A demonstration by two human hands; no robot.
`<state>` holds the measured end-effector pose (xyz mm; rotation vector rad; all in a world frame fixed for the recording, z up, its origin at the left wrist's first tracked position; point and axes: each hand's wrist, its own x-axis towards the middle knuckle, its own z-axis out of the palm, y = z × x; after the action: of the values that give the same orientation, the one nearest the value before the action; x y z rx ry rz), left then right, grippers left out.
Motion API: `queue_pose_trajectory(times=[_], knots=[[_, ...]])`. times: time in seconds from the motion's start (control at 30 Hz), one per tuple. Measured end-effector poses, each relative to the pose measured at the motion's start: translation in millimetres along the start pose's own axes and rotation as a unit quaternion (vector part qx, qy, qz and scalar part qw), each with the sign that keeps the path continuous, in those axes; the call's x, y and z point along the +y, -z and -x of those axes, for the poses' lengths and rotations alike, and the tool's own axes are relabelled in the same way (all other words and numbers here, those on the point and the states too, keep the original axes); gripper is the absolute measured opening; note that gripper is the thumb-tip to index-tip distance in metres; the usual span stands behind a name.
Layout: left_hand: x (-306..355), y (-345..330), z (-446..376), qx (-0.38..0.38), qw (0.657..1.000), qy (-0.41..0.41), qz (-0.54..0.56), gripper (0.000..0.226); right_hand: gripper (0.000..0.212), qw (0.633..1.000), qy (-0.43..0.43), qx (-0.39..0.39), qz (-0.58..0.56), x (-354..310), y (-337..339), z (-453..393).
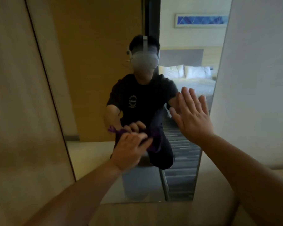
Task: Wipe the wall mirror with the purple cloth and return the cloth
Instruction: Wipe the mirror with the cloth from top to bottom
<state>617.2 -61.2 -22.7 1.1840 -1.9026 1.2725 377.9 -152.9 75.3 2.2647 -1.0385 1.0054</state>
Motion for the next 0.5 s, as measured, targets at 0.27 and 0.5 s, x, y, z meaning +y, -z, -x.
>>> queue_pose_trajectory(times=[0.27,0.5], knots=[[-74.1,61.6,-235.2,0.161,0.98,0.064,-0.093,0.038,0.066,0.996,-0.045,-0.045,0.065,51.3,23.2,0.3],[-17.4,2.6,-172.4,0.167,0.983,-0.012,-0.069,0.032,0.068,0.997,-0.037,-0.003,0.062,61.7,7.5,-2.1]])
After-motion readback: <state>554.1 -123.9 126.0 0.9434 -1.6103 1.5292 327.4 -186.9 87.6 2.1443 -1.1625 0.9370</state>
